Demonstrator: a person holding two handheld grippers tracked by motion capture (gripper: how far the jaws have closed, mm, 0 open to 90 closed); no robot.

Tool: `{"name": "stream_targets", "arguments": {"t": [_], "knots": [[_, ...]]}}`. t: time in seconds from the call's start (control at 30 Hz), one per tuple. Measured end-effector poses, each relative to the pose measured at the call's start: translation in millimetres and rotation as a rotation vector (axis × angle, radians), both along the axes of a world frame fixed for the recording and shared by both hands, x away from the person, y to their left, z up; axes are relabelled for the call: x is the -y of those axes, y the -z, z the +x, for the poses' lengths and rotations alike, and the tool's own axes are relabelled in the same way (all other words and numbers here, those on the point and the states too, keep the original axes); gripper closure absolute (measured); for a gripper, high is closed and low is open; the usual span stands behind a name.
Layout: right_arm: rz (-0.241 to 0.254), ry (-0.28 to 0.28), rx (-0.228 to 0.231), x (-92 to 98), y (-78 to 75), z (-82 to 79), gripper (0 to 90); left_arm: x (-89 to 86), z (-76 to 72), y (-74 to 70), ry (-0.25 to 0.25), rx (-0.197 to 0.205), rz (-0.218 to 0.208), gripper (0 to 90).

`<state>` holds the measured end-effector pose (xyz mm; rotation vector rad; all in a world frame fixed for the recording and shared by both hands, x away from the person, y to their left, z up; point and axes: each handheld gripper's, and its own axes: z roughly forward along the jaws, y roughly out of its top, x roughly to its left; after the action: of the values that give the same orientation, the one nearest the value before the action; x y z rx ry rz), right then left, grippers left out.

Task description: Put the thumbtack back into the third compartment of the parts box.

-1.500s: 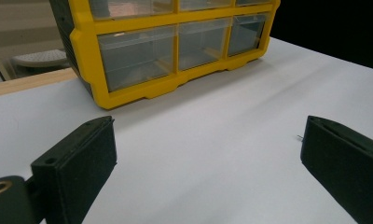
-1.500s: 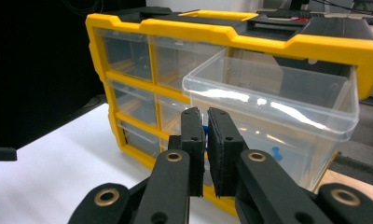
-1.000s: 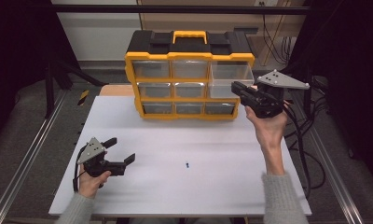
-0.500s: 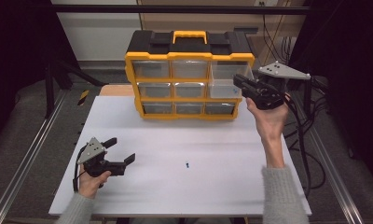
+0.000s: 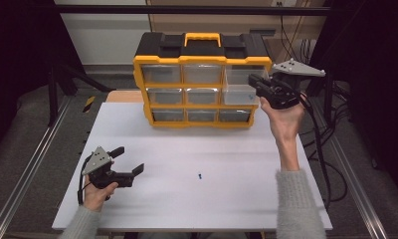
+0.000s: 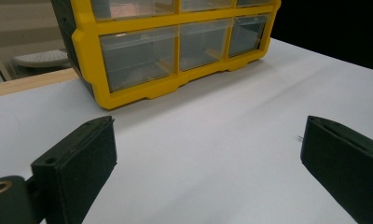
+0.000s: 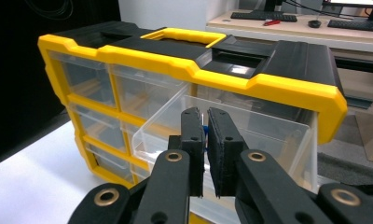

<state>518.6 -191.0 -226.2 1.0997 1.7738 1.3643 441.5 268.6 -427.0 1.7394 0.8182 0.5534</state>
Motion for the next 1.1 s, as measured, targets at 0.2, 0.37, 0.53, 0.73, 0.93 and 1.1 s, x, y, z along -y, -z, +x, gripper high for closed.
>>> {"name": "stream_targets", "arguments": {"t": [0.2, 0.37, 0.53, 0.73, 0.93, 1.1], "knots": [[-0.010, 0.018, -0.006, 0.2, -0.4, 7.8, 85.9, 0.0, 0.4, 0.4, -0.001, 0.001, -0.002, 2.8], [-0.013, 0.028, -0.006, -0.3, -0.9, 12.4, 85.8, -0.5, 0.3, 0.1, -0.002, -0.001, -0.001, 2.8], [-0.026, 0.037, -0.014, -0.9, -0.3, 16.9, 85.8, -0.1, 0.3, 0.3, -0.001, 0.001, -0.002, 2.8], [-0.034, 0.049, -0.026, -2.4, 2.8, 22.9, 85.7, -0.6, 0.1, 0.1, -0.003, -0.002, -0.004, 2.8], [-0.038, 0.056, -0.032, -3.4, 5.2, 26.6, 85.7, -0.7, 0.0, 0.1, -0.003, -0.002, -0.005, 2.8], [-0.045, 0.062, -0.046, -2.6, 7.4, 29.4, 85.6, -0.7, 0.1, 0.1, -0.004, -0.002, -0.004, 2.8]]}}
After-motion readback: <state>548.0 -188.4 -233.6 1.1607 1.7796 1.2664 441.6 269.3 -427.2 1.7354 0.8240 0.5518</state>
